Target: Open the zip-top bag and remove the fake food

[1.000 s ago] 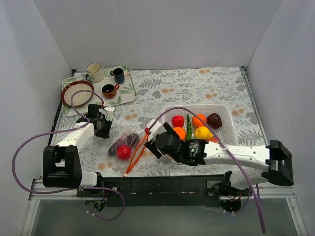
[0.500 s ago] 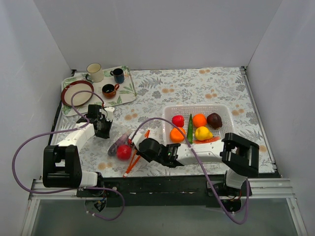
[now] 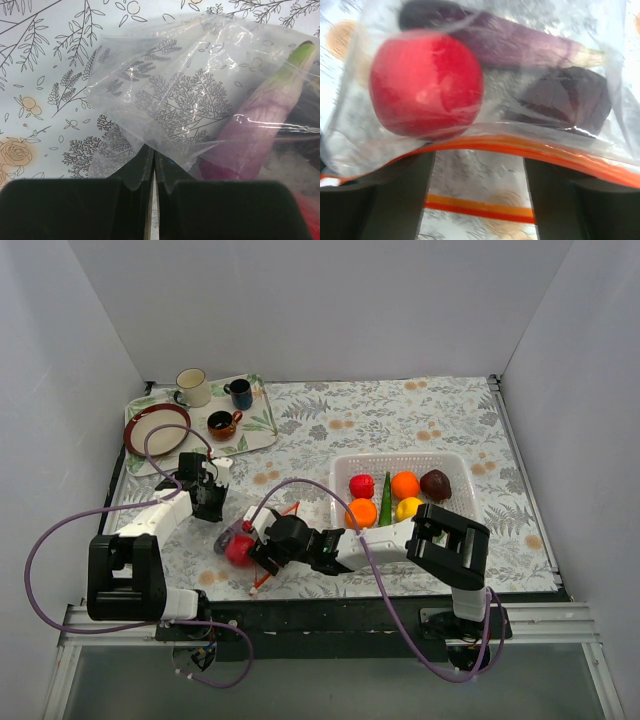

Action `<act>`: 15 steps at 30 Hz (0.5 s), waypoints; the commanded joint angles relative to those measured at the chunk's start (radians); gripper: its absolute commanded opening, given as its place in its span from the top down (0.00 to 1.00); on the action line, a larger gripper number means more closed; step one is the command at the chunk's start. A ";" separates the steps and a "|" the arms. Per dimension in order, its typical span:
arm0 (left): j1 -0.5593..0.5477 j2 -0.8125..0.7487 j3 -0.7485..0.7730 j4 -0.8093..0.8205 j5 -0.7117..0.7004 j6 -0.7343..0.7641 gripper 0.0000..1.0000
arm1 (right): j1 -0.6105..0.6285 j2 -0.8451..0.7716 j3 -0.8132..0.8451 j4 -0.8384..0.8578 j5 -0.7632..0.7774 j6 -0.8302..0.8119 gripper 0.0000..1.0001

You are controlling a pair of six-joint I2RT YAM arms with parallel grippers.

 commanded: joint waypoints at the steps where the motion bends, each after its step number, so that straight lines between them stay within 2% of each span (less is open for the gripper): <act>1: -0.002 0.016 -0.002 0.015 0.013 0.003 1.00 | 0.004 -0.027 -0.001 0.196 -0.079 -0.010 0.01; 8: -0.002 0.022 -0.006 0.020 0.025 -0.007 1.00 | 0.011 -0.014 0.026 0.182 -0.129 -0.030 0.01; 15: -0.013 0.011 -0.003 -0.006 0.043 -0.055 1.00 | 0.016 0.061 0.121 0.140 -0.172 -0.033 0.02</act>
